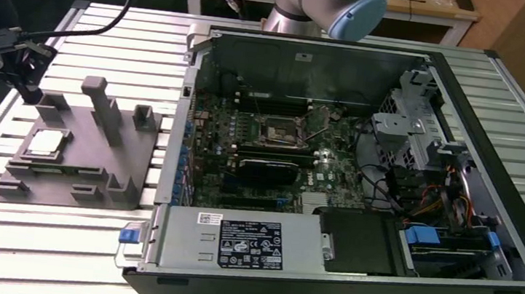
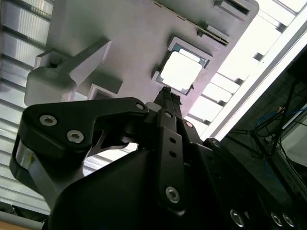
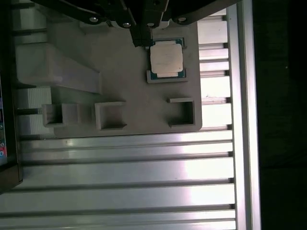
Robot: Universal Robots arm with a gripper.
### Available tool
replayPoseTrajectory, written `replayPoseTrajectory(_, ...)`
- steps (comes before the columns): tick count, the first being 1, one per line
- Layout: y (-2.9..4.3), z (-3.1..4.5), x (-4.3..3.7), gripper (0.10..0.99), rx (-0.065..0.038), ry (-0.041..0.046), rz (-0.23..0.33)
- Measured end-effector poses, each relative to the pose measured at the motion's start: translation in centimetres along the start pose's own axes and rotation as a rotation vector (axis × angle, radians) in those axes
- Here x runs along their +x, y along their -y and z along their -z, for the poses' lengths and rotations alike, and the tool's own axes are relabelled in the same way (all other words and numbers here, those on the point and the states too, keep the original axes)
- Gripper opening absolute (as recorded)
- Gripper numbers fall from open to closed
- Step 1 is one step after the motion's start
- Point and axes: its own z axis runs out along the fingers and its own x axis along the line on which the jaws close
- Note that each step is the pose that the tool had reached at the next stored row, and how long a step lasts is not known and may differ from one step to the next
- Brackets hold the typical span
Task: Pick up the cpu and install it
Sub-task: 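Pick up the cpu and move it towards the insertion slot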
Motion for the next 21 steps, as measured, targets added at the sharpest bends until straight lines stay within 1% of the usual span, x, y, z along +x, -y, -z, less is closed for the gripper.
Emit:
replayPoseTrajectory(12, 0.3, -1.31, 0.31, 0.106, 0.0, 0.0, 0.0)
replayPoseTrajectory(21, 0.51, -2.14, 0.55, 0.106, 0.0, -0.0001, 0.0)
